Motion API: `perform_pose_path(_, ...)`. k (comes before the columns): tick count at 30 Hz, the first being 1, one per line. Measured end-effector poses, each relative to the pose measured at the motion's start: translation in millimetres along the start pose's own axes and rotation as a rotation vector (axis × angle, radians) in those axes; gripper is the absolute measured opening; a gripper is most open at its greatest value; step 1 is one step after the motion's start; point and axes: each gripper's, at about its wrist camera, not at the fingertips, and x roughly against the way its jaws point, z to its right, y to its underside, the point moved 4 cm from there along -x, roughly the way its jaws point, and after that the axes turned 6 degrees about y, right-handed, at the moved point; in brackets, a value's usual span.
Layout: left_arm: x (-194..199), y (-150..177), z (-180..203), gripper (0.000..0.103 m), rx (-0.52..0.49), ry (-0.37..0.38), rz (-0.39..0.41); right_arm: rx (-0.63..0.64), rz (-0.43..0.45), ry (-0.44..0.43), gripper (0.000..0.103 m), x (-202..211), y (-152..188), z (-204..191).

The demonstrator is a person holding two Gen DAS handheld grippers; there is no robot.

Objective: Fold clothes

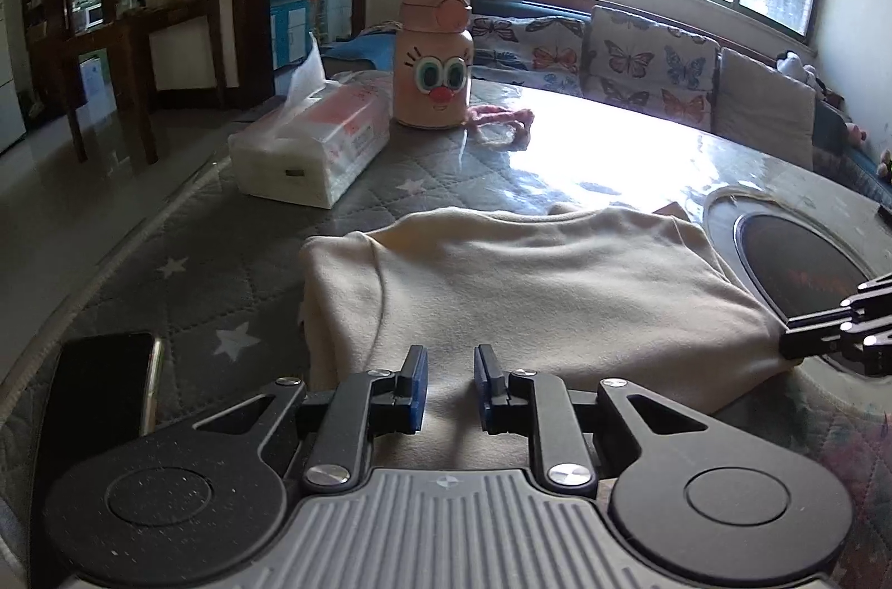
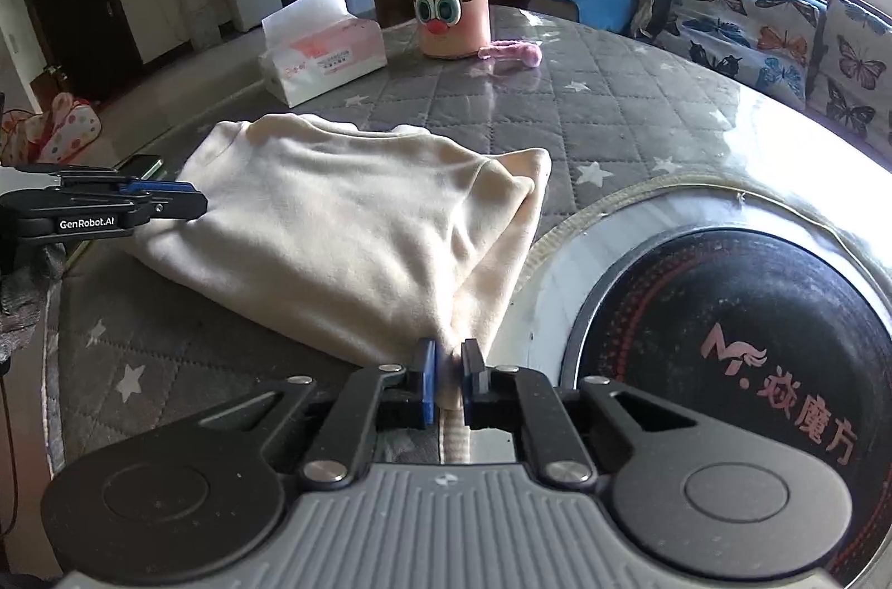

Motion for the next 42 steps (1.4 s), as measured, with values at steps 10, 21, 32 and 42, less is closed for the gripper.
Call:
perform_pose_path(10,13,7,-8,0.021,0.026,-0.005,0.004,-0.006,0.089,-0.032,0.012,2,-22,-17)
perform_pose_path(21,23,18,-17,0.023,0.058,-0.019,0.009,-0.007,0.106,-0.016,0.014,-3,-23,-30)
perform_pose_path(32,24,4,3,0.024,0.034,0.034,0.042,-0.01,0.116,-0.014,0.022,-13,-30,-46)
perform_pose_path(42,-4,6,17,0.025,0.009,0.041,0.007,0.044,0.106,-0.006,0.03,-28,-31,-65)
